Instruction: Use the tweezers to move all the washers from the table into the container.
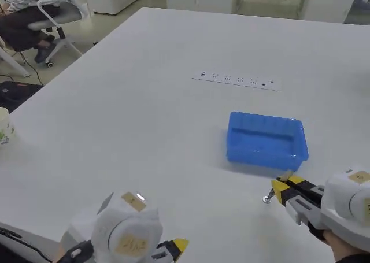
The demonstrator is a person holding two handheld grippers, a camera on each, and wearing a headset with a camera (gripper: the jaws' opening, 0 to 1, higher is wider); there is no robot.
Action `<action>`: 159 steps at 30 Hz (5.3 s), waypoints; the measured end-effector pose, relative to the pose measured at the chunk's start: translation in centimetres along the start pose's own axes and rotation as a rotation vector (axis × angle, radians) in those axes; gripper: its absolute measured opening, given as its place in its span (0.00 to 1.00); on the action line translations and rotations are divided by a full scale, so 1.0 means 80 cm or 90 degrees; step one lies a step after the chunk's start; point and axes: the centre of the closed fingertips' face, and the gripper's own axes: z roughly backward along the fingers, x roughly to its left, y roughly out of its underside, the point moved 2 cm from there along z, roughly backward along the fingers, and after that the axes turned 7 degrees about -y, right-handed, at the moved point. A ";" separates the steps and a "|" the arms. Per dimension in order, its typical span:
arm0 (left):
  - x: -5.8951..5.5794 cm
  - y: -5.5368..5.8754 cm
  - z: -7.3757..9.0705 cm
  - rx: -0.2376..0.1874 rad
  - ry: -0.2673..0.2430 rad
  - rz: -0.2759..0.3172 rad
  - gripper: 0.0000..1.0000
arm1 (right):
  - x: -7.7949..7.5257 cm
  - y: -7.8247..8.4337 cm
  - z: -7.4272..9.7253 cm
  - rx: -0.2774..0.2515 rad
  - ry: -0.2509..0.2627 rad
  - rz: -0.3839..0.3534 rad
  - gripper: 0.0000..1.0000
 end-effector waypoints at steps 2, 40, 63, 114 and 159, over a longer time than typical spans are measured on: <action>-0.005 0.001 -0.001 0.004 0.008 -0.011 0.79 | -0.004 0.001 0.002 0.011 0.016 0.016 0.01; -0.009 -0.002 0.005 -0.003 0.020 -0.025 0.79 | -0.053 -0.090 0.031 -0.067 0.062 -0.024 0.00; -0.006 0.003 -0.001 0.007 0.013 -0.023 0.79 | -0.093 -0.110 -0.032 -0.048 0.085 -0.006 0.01; -0.002 0.007 -0.002 0.018 0.004 -0.026 0.77 | -0.098 -0.054 -0.068 0.001 0.078 0.001 0.02; -0.015 -0.001 0.005 -0.002 0.032 -0.044 0.79 | -0.065 -0.027 0.059 -0.065 0.138 -0.046 0.03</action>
